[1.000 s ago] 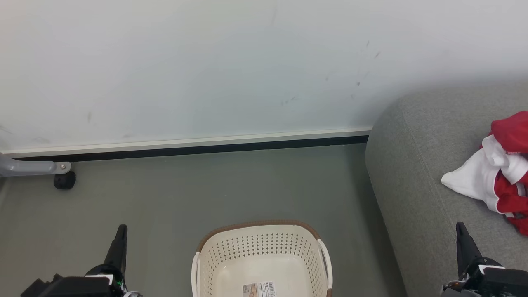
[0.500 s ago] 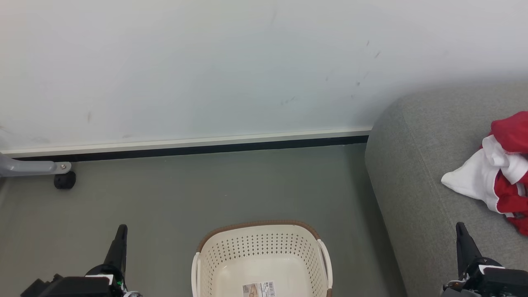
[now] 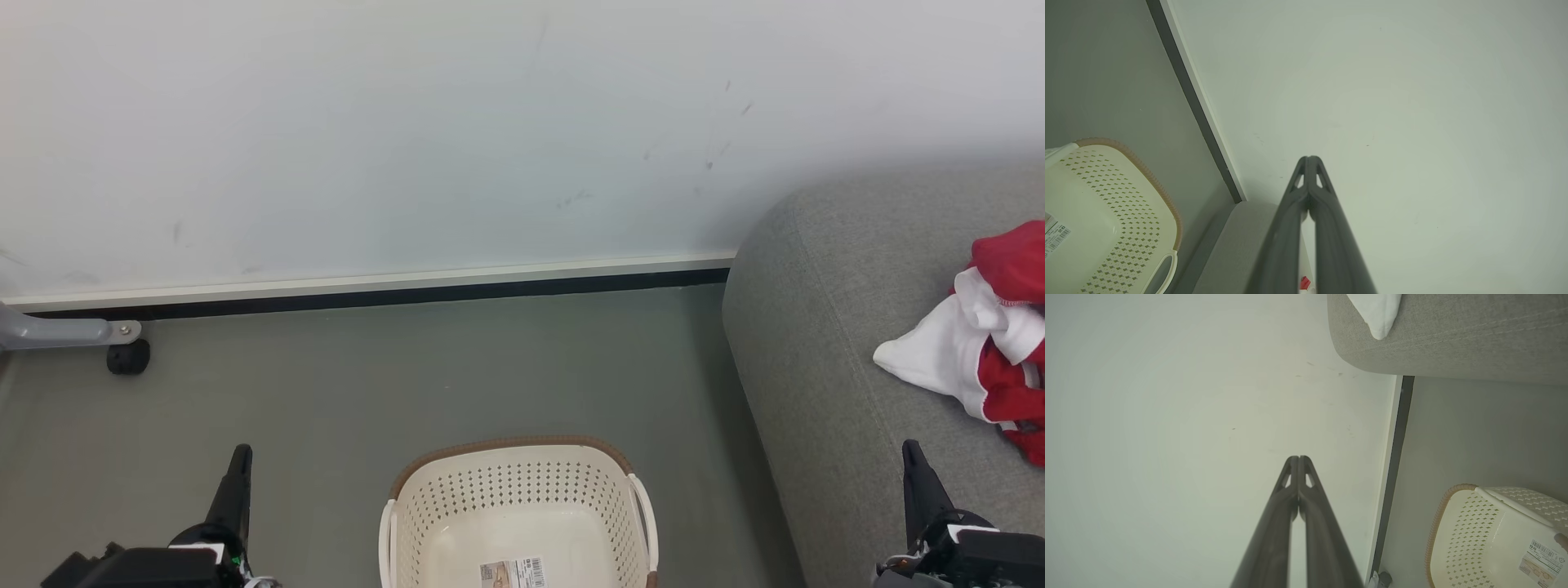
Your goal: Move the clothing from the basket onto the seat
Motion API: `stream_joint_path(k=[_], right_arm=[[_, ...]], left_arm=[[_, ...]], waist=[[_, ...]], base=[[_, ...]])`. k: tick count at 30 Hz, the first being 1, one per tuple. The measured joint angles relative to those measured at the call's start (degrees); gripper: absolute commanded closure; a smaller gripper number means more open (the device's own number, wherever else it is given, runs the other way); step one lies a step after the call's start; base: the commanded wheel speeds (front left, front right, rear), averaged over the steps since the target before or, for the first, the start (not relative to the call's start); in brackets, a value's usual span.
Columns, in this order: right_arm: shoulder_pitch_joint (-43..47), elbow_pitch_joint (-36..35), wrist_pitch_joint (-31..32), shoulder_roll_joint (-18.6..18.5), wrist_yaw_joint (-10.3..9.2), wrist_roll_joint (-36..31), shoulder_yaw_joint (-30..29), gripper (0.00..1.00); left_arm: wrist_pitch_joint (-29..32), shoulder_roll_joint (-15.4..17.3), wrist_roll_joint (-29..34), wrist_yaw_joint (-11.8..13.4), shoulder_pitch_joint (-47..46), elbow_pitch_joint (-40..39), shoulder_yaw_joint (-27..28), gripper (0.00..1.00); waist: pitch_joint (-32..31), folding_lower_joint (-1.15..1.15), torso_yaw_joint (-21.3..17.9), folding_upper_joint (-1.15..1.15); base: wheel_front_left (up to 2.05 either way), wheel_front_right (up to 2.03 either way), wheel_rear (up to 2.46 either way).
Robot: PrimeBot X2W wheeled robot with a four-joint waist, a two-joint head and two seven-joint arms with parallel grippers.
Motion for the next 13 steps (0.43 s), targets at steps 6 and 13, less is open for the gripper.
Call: stream_joint_path(k=[6,13], right_arm=[[0.0,0.0,0.0,0.0,0.0,0.0,0.0,1.0],[0.0,0.0,0.0,0.0,0.0,0.0,0.0,1.0]], left_arm=[[0.0,0.0,0.0,-0.01,0.0,0.0,0.0,1.0],[0.0,0.0,0.0,-0.01,0.0,0.0,0.0,1.0]], waist=[[0.0,0.0,0.0,0.0],[0.0,0.0,0.0,0.0]], base=[[0.0,0.0,0.0],[0.0,0.0,0.0]])
